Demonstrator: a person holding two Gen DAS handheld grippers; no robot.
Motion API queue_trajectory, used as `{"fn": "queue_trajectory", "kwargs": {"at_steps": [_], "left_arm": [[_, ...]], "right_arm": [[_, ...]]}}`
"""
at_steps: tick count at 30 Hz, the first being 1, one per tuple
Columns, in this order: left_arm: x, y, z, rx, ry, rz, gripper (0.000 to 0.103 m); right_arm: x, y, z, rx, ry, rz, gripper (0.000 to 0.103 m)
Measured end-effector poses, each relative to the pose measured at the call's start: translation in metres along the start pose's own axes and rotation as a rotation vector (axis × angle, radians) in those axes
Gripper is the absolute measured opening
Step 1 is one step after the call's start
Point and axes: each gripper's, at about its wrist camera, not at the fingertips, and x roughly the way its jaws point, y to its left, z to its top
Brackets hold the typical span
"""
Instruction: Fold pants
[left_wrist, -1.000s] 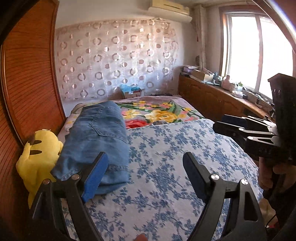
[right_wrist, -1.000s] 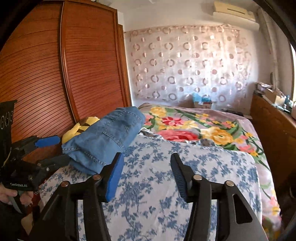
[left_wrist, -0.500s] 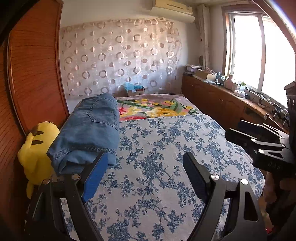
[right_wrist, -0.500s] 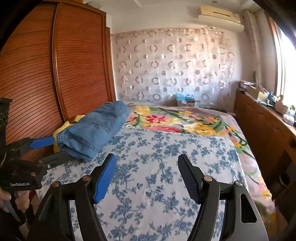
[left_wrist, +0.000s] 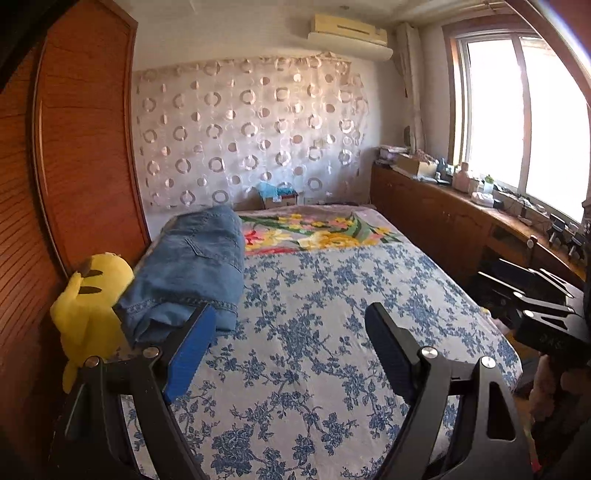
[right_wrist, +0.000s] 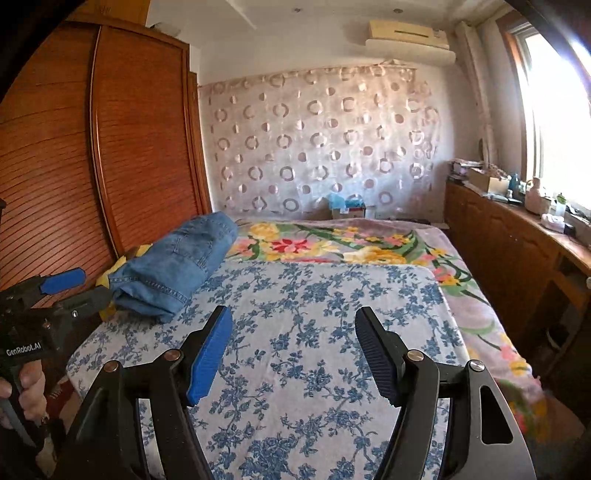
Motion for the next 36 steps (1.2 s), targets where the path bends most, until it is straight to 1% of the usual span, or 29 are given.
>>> {"fn": "queue_trajectory", "kwargs": {"at_steps": [6,17,36], "left_arm": [[-0.009,0.001,0.002,-0.002,-0.020,0.010,0.083],[-0.008,0.003,-0.005,-0.011,-0.005,0.009,0.083],[-0.008,0.004,-0.005,-0.010,-0.005,0.008,0.083]], "right_arm": [[-0.015,0.004,-0.001,0.009,-0.028,-0.001,0.071],[-0.007,0.001,-0.005,0.013,-0.041,-0.006,0.071],[-0.010,0.001,-0.008,0.009,-0.042,-0.005,0.071]]}}
